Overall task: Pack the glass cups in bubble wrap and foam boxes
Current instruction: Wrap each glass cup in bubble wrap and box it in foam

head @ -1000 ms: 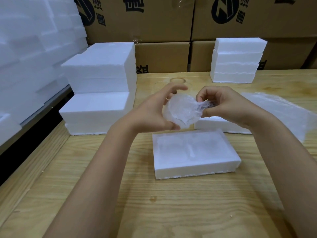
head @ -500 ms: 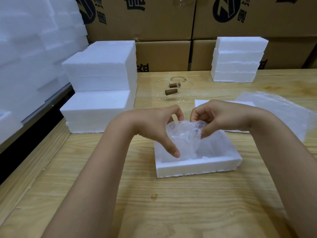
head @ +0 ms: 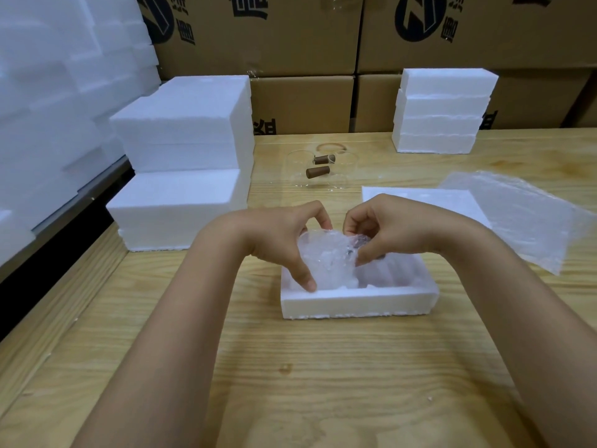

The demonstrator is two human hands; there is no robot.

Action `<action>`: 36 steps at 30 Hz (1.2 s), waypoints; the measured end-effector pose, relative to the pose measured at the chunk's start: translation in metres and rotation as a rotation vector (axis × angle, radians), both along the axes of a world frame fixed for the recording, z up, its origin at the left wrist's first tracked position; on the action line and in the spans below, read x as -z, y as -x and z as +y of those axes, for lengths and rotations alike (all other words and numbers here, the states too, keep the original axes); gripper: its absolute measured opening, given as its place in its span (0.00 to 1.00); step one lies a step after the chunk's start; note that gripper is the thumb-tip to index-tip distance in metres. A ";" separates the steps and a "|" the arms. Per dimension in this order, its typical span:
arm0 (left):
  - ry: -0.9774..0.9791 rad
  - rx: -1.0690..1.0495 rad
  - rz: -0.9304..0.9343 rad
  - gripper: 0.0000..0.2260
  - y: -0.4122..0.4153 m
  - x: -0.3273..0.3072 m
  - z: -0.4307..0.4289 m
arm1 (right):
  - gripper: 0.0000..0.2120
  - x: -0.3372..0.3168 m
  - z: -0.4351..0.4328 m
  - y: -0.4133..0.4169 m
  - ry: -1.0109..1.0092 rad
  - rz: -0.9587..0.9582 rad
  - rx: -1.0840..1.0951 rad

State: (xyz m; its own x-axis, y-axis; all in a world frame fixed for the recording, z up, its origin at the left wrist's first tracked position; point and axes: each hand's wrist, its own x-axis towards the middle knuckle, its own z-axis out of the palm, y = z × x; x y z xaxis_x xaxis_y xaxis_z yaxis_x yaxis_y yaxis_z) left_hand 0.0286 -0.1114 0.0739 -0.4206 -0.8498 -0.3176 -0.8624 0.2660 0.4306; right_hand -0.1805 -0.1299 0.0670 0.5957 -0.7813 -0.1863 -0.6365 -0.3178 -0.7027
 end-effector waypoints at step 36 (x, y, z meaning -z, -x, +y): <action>0.234 -0.419 0.718 0.07 -0.021 0.031 -0.020 | 0.07 0.029 -0.030 0.083 0.416 0.565 0.417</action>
State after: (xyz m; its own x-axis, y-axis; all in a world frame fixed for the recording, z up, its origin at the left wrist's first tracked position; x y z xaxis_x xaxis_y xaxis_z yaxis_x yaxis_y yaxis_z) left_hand 0.0494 -0.1314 0.0427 -0.0900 -0.9901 0.1074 -0.4493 0.1366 0.8829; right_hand -0.2631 -0.1603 0.0385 0.1439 -0.9894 -0.0175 -0.9831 -0.1409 -0.1170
